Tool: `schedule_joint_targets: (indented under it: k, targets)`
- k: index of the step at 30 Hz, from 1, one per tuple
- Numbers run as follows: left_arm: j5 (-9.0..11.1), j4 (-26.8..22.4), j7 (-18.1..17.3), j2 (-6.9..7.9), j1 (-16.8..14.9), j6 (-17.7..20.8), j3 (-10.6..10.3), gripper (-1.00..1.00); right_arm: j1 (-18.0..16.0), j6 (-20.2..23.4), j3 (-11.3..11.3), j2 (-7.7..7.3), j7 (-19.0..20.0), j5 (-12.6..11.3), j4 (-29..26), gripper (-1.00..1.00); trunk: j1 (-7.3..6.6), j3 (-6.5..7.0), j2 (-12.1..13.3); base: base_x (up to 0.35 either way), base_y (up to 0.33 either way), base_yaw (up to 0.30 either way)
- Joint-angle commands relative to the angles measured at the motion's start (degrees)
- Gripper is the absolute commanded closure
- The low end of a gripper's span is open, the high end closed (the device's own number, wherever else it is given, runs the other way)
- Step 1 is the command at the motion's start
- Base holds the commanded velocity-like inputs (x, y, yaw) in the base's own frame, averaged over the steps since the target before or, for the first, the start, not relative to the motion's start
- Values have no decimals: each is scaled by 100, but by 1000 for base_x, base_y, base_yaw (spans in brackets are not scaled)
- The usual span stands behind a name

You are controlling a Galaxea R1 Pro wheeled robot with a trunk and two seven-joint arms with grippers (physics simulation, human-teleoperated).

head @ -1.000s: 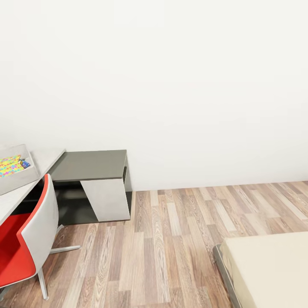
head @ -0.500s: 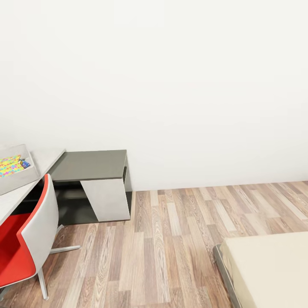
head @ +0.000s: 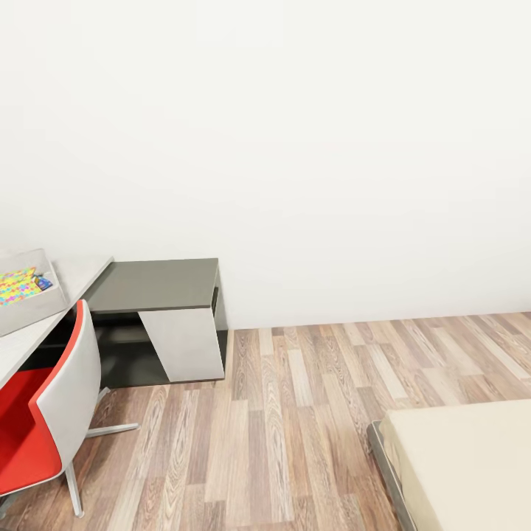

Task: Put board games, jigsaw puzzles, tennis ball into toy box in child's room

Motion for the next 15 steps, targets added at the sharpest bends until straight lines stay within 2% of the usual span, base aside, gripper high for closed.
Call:
schedule_joint_targets:
  k: [1, 15]
  targets:
    - [56, -6, -5, 4, -2, 20, -47, -100, -4, -20, 40, -1, 25, -61, 6, -100, 3, -10, -10, 0, 0, 0]
    - [56, -6, -2, 7, -2, 20, -47, -100, -6, -20, 44, -12, 25, -49, 6, -100, 3, -10, -10, 0, 0, 0]
